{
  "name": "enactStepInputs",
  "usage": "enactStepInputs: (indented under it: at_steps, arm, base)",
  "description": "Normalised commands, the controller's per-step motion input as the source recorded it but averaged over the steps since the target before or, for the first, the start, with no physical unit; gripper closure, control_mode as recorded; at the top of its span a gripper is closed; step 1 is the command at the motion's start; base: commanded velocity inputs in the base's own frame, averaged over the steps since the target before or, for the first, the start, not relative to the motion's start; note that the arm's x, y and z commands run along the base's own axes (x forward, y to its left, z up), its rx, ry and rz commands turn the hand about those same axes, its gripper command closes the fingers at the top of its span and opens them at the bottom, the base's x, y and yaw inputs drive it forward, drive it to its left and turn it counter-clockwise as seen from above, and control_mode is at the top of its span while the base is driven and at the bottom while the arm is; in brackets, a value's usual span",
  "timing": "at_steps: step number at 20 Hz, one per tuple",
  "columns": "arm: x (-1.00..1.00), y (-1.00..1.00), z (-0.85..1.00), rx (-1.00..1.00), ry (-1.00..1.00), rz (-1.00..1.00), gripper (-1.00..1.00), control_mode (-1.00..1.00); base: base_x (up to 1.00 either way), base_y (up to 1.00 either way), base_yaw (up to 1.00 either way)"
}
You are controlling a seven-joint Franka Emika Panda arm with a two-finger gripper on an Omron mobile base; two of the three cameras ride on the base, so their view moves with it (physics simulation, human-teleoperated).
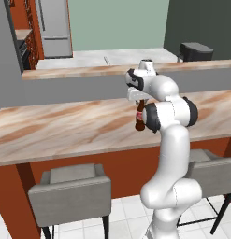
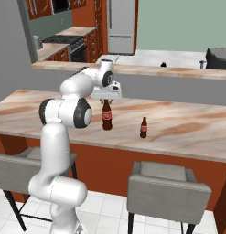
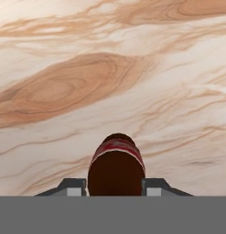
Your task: Place the large bottle from the dining counter next to the other large bottle outside the sink, and place the small bottle from the dining counter next to the other small bottle inside the sink.
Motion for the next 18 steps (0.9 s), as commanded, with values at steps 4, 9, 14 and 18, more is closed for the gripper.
enactStepInputs:
  at_steps: [4,9,14,18]
  arm:
    - [0.00,0.00,0.00,0.00,0.00,0.00,1.00,-1.00]
    - [0.00,0.00,0.00,0.00,0.00,0.00,1.00,-1.00]
    - [0.03,-0.04,0.15,0.00,0.00,0.00,1.00,-1.00]
    - [0.00,-0.01,0.62,0.00,0.01,0.01,1.00,-1.00]
  base:
    - [0.00,0.00,0.00]
    - [0.00,0.00,0.00]
    - [0.00,0.00,0.00]
    - [0.00,0.00,0.00]
